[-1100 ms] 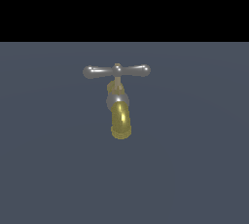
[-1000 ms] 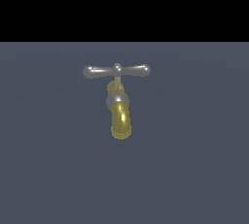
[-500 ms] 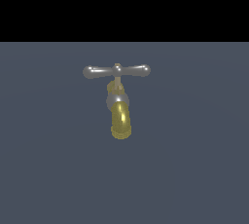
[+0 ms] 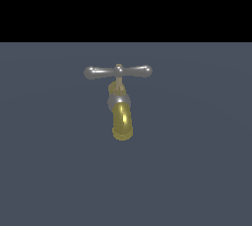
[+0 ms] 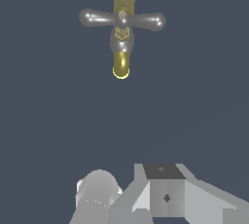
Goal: Turn on the faucet by rotating a designated handle.
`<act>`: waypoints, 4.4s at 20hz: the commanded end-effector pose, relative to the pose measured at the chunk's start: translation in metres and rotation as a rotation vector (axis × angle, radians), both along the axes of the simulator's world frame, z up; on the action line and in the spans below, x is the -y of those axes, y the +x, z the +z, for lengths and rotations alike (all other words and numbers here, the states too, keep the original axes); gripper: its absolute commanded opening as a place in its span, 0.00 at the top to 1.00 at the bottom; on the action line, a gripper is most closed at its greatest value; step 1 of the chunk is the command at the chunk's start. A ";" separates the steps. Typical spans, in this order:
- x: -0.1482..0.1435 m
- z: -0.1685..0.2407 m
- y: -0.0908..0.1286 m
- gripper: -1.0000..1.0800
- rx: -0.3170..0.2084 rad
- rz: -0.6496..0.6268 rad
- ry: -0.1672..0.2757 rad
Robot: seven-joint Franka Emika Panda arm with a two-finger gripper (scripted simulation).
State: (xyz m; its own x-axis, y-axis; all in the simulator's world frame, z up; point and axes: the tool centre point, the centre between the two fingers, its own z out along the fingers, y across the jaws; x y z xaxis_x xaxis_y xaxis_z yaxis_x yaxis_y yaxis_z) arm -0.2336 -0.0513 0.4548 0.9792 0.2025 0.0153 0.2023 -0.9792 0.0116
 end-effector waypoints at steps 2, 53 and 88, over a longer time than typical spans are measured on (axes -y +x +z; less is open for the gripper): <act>0.009 -0.015 0.008 1.00 -0.001 0.084 -0.001; 0.046 -0.220 0.176 1.00 -0.019 1.271 -0.011; 0.027 -0.257 0.238 1.00 -0.020 1.491 -0.006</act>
State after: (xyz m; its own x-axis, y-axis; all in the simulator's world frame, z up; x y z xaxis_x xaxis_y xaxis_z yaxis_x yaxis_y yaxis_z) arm -0.0021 -0.0780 0.1981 -0.1223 0.9925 0.0028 0.9925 0.1224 -0.0041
